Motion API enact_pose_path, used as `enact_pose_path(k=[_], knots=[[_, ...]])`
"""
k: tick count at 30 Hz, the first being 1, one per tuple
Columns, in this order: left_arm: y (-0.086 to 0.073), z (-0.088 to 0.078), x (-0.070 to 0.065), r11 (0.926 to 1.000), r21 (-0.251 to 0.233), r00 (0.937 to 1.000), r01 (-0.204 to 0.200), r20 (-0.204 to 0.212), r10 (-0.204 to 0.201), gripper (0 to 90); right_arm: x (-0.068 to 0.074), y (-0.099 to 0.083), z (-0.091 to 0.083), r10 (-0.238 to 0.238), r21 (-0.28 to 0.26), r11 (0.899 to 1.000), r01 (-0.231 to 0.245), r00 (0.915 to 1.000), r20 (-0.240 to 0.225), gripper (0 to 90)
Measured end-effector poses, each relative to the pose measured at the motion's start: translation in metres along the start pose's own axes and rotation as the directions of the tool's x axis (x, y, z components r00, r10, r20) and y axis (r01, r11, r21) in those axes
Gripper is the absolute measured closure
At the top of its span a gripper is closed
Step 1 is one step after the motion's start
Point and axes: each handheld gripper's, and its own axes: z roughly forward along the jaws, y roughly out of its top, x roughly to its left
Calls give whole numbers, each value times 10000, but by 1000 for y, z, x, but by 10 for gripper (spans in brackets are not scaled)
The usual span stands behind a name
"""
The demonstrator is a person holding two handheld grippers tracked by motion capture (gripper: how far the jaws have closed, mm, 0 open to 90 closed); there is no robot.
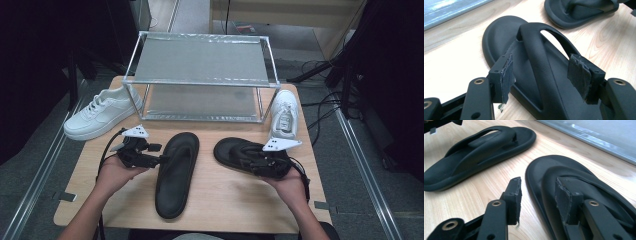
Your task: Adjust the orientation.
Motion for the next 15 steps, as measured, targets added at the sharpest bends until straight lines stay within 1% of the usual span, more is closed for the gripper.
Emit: enact_pose_path(k=[1,2,5,7,9,10,11,15], knots=[[0,0,0,10000,0,10000,0,0,0,373,0,0,0,0,0,10000,0,10000,0,575],[1,1,2,10000,8,10000,-7,-31,7,373,-2,-3,-3,58,-41,10000,-57,9999,126,568],[3,2,4,10000,7,10000,-84,-44,84,373,-4,-6,-8,223,-82,9997,-221,9993,283,562],[4,4,6,9999,-76,10000,-92,-11,92,373,-5,-9,-10,269,-121,9996,-264,9988,412,562],[7,7,8,9999,94,9999,-101,-66,101,374,-7,-12,-13,294,-84,9995,-290,9983,508,562],[8,8,8,9998,83,9998,-160,-70,161,374,-7,-14,-15,354,-72,9994,-350,9978,558,562],[9,9,9,9999,30,9999,-117,-27,117,375,-8,-15,-16,398,-62,9992,-395,9973,617,562],[11,13,11,9998,134,9999,-164,1,164,376,-11,-21,-16,576,22,9983,-579,9956,737,562]])
